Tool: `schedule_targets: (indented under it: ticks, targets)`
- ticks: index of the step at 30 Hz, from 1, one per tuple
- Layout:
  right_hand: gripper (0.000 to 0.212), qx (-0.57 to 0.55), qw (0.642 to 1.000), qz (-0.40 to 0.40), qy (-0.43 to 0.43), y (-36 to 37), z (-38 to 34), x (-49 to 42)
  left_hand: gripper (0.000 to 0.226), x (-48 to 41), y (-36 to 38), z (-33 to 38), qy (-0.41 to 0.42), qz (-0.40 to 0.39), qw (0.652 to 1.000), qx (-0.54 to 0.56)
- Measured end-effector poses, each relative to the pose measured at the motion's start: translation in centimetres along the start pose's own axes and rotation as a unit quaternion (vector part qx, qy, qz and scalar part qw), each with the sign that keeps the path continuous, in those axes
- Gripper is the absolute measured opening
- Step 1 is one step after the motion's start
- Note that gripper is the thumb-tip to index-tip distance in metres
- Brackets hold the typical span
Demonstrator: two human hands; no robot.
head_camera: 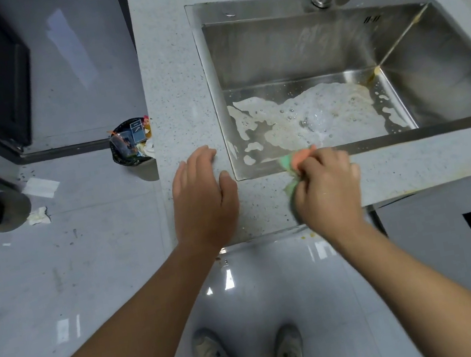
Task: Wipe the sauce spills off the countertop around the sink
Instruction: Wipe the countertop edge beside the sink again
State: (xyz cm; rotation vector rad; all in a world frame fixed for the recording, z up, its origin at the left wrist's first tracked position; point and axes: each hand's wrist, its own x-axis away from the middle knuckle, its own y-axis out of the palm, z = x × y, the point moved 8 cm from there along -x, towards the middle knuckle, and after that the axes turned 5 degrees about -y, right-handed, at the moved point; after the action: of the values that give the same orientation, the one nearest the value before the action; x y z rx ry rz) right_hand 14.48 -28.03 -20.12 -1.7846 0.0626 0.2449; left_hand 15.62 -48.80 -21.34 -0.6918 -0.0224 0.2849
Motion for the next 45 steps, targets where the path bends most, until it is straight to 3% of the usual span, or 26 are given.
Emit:
schedule_targets:
  ticks: [3, 6, 10, 12, 16, 18, 20, 22, 24, 27, 29, 33, 35, 39, 43, 45]
  targets:
    - [0.028, -0.064, 0.994, -0.036, -0.086, 2.2, -6.0, 1.3, 0.054, 0.0, 0.1, 0.1, -0.012, -0.012, 1.0, -0.009]
    - [0.03, -0.065, 0.987, -0.04, -0.143, 1.8, -3.9, 1.4, 0.049, 0.2, 0.1, 0.2, -0.025, -0.021, 0.999, -0.015]
    - [0.044, -0.042, 0.998, -0.021, -0.031, 0.1, 4.1, 0.9, 0.044, 0.5, -0.2, -0.4, -0.065, -0.017, 0.997, 0.048]
    - [0.049, -0.029, 0.998, -0.055, -0.031, 0.6, 2.5, 1.7, 0.044, 0.4, -0.2, -0.9, -0.083, -0.014, 0.993, 0.082]
    - [0.075, -0.044, 0.957, -0.145, -0.247, 2.8, -7.5, 6.3, 0.043, 0.2, -0.3, -1.6, -0.105, -0.013, 0.987, 0.117]
    - [0.075, -0.061, 0.934, -0.153, -0.318, 3.0, -9.1, 8.1, 0.042, 0.1, -0.5, -1.4, -0.091, -0.022, 0.99, 0.102]
    - [0.07, -0.088, 0.935, -0.148, -0.31, 2.3, -6.3, 7.8, 0.039, 0.3, -0.1, -0.3, -0.04, -0.043, 0.998, 0.014]
    - [0.065, -0.076, 0.961, -0.123, -0.237, 1.6, -0.2, 5.7, 0.037, 0.6, 0.2, 0.4, -0.004, -0.062, 0.994, -0.085]
    - [0.062, -0.043, 0.99, -0.089, -0.098, 0.3, 8.7, 2.6, 0.036, 0.9, 0.5, 1.4, 0.023, -0.054, 0.986, -0.153]
    - [0.066, -0.024, 0.995, -0.038, 0.085, -2.0, 17.0, 0.4, 0.036, 1.3, 1.7, 4.0, 0.068, -0.027, 0.978, -0.198]
    - [0.067, -0.037, 0.998, -0.033, 0.044, -1.4, 13.2, 0.8, 0.033, 1.3, 3.1, 5.9, 0.083, -0.022, 0.978, -0.189]
    - [0.062, -0.092, 0.978, -0.076, -0.17, -0.1, 5.2, 2.8, 0.022, 1.0, 5.9, 8.7, 0.081, 0.002, 0.983, -0.164]
    - [0.054, -0.085, 0.979, -0.07, -0.174, -0.6, 8.3, 1.2, 0.023, 1.2, 7.2, 8.8, 0.067, -0.006, 0.985, -0.162]
    - [0.052, -0.036, 0.999, -0.019, -0.028, -1.7, 13.5, 0.1, 0.03, 1.8, 7.6, 8.1, 0.045, -0.017, 0.984, -0.17]
    - [0.06, -0.122, 0.969, -0.083, -0.199, 0.6, 5.9, 2.5, 0.022, 1.2, 7.9, 9.5, 0.053, -0.003, 0.98, -0.192]
    - [0.063, -0.111, 0.963, -0.096, -0.228, -0.1, 7.2, 2.8, 0.026, 1.0, 8.9, 10.7, 0.064, -0.003, 0.979, -0.194]
